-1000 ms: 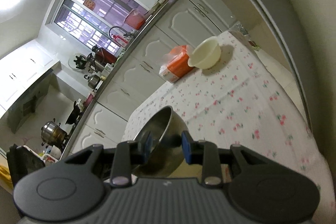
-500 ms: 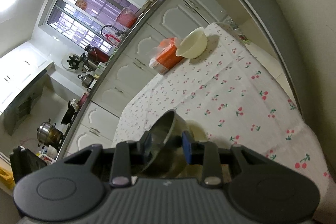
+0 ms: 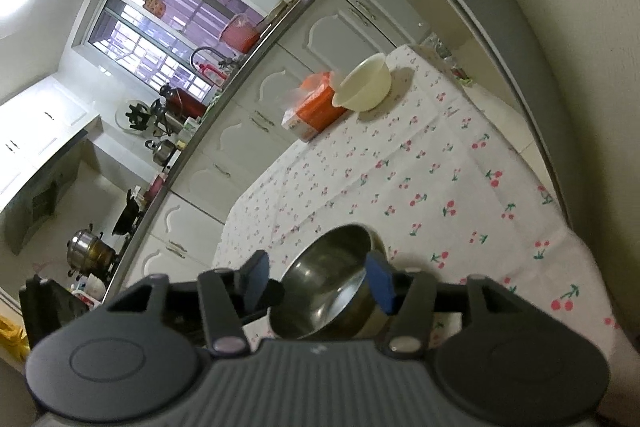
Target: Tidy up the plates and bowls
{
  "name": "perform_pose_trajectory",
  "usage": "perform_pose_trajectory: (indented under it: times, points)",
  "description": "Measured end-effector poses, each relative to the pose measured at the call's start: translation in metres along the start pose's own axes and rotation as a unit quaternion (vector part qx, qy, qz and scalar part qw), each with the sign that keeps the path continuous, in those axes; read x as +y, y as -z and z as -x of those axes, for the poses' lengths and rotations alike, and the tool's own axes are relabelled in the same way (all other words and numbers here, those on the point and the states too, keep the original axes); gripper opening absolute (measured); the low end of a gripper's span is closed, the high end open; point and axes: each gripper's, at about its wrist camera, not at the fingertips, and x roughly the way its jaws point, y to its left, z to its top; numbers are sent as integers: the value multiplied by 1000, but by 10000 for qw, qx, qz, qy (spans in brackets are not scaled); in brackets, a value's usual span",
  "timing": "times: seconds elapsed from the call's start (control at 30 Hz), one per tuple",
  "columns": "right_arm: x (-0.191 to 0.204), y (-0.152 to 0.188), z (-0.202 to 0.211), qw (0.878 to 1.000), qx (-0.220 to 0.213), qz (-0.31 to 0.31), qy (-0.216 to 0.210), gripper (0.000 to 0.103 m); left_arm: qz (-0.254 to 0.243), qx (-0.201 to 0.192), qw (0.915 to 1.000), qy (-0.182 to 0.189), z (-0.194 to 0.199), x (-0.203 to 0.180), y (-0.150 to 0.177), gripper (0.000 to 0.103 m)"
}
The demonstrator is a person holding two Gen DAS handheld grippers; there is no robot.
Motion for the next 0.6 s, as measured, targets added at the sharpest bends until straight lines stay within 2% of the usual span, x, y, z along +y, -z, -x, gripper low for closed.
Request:
perform_pose_trajectory:
  times: [0.13, 0.27, 0.5, 0.6]
  points:
    - [1, 1, 8, 9999, -94, -27, 68, 82, -120, -159, 9998, -98, 11, 4, 0, 79]
    - [2, 3, 13, 9998, -134, -13, 159, 84, -396, -341, 9981, -320, 21, 4, 1, 96]
    - [7, 7, 20, 9985, -193, 157, 478, 95, -619, -480, 9935, -826, 29, 7, -1, 102]
    - [11, 7, 22, 9977, -216, 264, 579, 96, -673, -571, 9910, -1009, 32, 7, -2, 102]
